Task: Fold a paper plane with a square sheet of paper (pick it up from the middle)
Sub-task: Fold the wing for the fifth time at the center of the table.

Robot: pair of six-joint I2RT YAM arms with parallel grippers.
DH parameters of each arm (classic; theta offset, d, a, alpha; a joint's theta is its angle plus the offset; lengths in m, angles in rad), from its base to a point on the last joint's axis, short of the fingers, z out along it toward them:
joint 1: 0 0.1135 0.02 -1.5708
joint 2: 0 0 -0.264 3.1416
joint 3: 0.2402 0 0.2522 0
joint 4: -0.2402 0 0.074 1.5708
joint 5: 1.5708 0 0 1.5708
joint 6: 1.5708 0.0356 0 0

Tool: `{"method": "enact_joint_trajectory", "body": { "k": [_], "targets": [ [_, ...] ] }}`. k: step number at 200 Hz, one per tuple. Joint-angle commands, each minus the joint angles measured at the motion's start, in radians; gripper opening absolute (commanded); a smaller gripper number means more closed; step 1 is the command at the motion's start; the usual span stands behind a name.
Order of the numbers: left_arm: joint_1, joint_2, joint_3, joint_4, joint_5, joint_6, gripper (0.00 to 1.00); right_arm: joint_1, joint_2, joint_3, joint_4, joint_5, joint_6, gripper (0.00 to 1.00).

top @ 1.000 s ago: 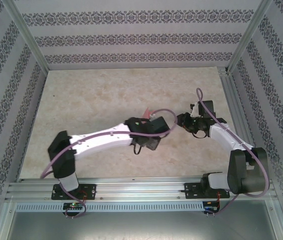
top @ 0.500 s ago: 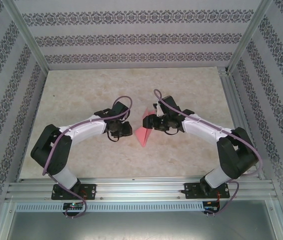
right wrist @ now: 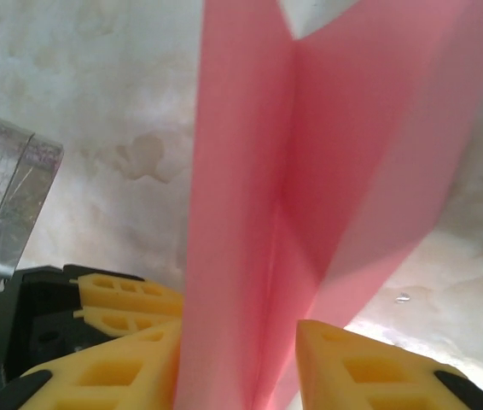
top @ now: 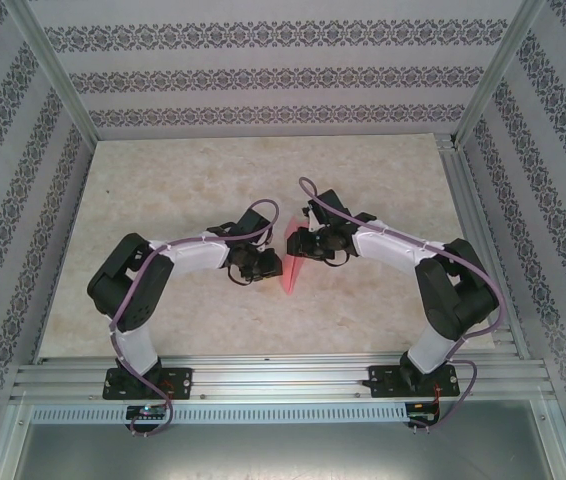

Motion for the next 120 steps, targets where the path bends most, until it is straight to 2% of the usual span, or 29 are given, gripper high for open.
{"method": "enact_joint_trajectory", "body": {
  "k": [1, 50, 120],
  "targets": [
    [-0.037, 0.031, 0.06, 0.055, 0.036, -0.014, 0.23, -0.036, -0.059, -0.05, -0.015, 0.033, -0.005, 0.35],
    [-0.082, 0.087, 0.13, 0.042, 0.033, -0.012, 0.23, -0.096, -0.123, -0.129, -0.017, 0.031, -0.016, 0.38],
    [-0.123, 0.185, 0.262, 0.02, 0.04, -0.007, 0.22, -0.185, -0.142, -0.182, -0.009, -0.002, -0.051, 0.27]
  ]
}}
